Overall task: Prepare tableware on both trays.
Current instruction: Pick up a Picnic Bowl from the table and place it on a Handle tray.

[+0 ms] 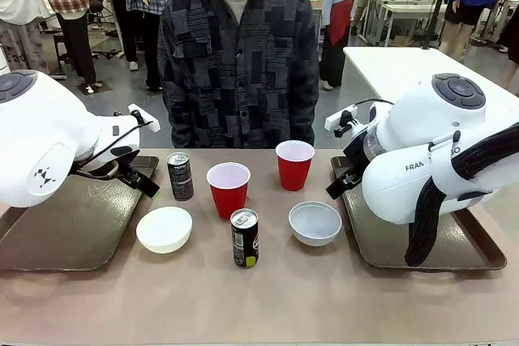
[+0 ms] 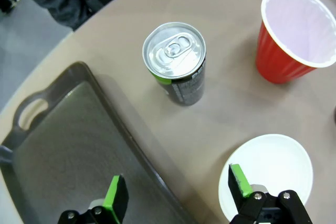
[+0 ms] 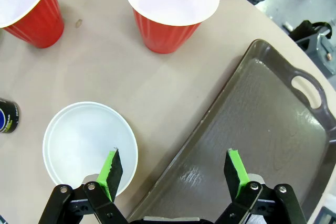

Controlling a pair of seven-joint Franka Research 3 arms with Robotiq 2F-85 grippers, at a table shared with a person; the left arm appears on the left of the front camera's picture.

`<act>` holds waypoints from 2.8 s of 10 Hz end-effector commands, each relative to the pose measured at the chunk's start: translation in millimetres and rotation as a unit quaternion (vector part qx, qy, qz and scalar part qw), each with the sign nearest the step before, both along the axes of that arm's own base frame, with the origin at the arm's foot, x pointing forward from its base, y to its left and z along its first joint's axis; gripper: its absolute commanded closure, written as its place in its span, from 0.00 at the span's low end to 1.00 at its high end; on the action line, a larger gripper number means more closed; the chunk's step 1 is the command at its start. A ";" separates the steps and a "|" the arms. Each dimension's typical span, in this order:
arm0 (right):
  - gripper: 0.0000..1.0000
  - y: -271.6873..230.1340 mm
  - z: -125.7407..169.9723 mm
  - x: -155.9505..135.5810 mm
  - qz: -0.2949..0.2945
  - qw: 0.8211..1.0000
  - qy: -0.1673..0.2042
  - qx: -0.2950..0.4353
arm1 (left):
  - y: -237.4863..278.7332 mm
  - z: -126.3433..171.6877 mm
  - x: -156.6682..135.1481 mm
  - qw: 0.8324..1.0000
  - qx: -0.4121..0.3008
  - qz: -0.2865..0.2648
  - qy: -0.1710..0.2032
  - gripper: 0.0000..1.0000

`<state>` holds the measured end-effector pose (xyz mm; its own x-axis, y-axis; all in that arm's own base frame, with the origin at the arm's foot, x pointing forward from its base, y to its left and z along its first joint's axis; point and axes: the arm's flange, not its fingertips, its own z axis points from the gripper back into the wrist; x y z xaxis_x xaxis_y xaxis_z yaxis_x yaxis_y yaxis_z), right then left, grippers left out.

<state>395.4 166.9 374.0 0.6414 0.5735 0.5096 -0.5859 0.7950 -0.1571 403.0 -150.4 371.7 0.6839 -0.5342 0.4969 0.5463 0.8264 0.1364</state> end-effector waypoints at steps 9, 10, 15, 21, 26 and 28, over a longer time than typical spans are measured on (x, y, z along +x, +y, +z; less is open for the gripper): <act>0.00 -12.8 70.0 -107.9 -0.041 0.998 0.035 -0.037 | 8.0 65.4 -80.0 0.998 -0.014 -0.051 0.036 0.00; 0.00 -21.3 80.9 -140.5 -0.051 0.997 0.043 -0.031 | 15.0 71.9 -102.3 0.996 -0.014 -0.066 0.055 0.00; 0.00 -44.0 48.4 -207.5 -0.103 0.986 0.130 -0.036 | 40.6 65.8 -150.3 0.995 -0.018 -0.028 0.092 0.00; 0.00 -8.0 143.1 -165.3 -0.102 0.985 0.125 -0.060 | 16.6 130.0 -100.7 0.995 -0.007 -0.034 0.098 0.00; 0.00 -171.1 96.6 -170.5 -0.113 0.887 0.240 0.379 | 138.6 127.9 -84.9 0.899 -0.416 0.007 0.133 0.00; 0.00 -228.9 86.6 -199.8 -0.154 0.845 0.227 0.459 | 180.0 126.0 -98.9 0.884 -0.447 0.055 0.121 0.00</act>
<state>253.7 -65.1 533.3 0.9461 -0.0822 0.3134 -0.1935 0.6324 0.7501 325.9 28.3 512.0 0.8569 0.0417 0.5138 0.3939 0.5900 -0.7048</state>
